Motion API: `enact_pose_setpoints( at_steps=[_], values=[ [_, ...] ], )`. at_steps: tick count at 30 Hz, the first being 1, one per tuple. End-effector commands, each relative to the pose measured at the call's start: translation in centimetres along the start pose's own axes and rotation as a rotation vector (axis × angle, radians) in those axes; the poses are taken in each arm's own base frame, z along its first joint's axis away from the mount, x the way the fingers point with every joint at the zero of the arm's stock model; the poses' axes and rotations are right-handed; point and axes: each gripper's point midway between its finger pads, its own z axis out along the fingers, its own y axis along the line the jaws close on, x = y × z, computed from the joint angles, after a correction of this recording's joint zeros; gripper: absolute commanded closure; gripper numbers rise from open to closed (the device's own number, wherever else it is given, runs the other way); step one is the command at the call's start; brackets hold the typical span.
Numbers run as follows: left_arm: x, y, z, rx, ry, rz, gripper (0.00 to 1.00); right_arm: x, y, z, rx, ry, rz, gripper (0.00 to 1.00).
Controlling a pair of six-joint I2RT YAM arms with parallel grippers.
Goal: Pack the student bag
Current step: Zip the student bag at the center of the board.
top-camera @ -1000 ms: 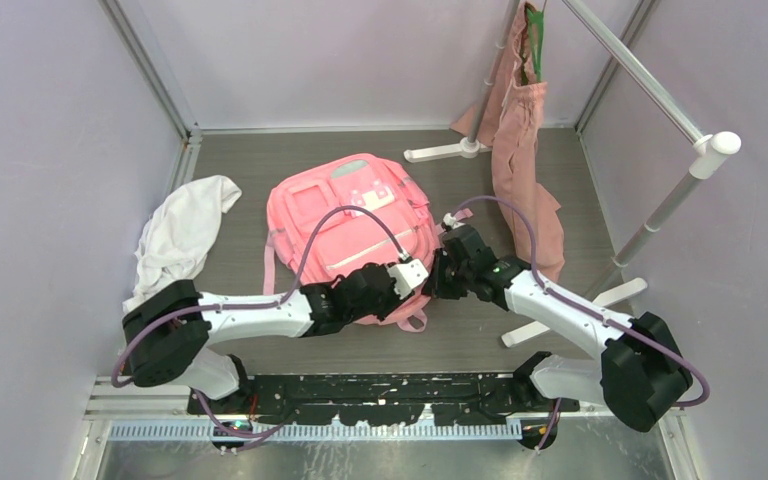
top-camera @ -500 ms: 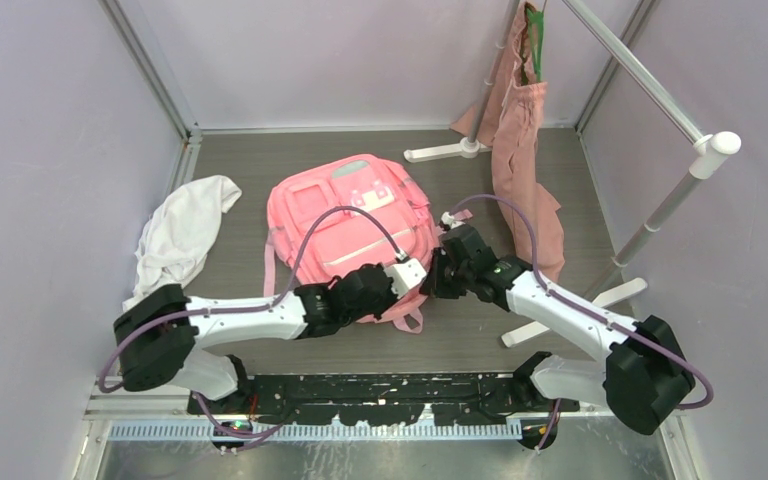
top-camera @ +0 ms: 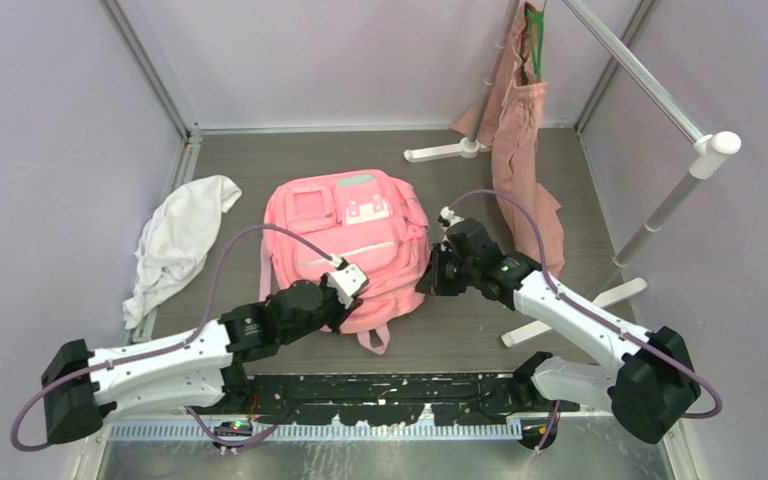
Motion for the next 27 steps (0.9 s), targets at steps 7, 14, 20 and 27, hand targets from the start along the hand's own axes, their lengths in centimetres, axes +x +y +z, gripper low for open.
enact_pose_setpoints(
  at_steps=[7,14,20,27],
  values=[
    [1.1,3.3,-3.2,-0.151,-0.018,-0.097,1.00,-2.8,-5.4,-1.8,0.257,-0.103,-0.027,0.99],
    [-0.4,3.1,-4.8,-0.129,-0.061,-0.146,1.00,-6.5,-5.6,-0.1,0.216,-0.139,-0.020,0.99],
    [-1.2,4.3,-6.8,-0.175,-0.116,-0.176,1.00,-8.9,-7.6,1.6,0.218,-0.112,0.036,0.99],
    [-3.0,3.7,-7.2,-0.130,-0.154,-0.167,0.93,-8.2,-6.4,1.8,0.125,-0.087,0.061,0.99]
  ],
)
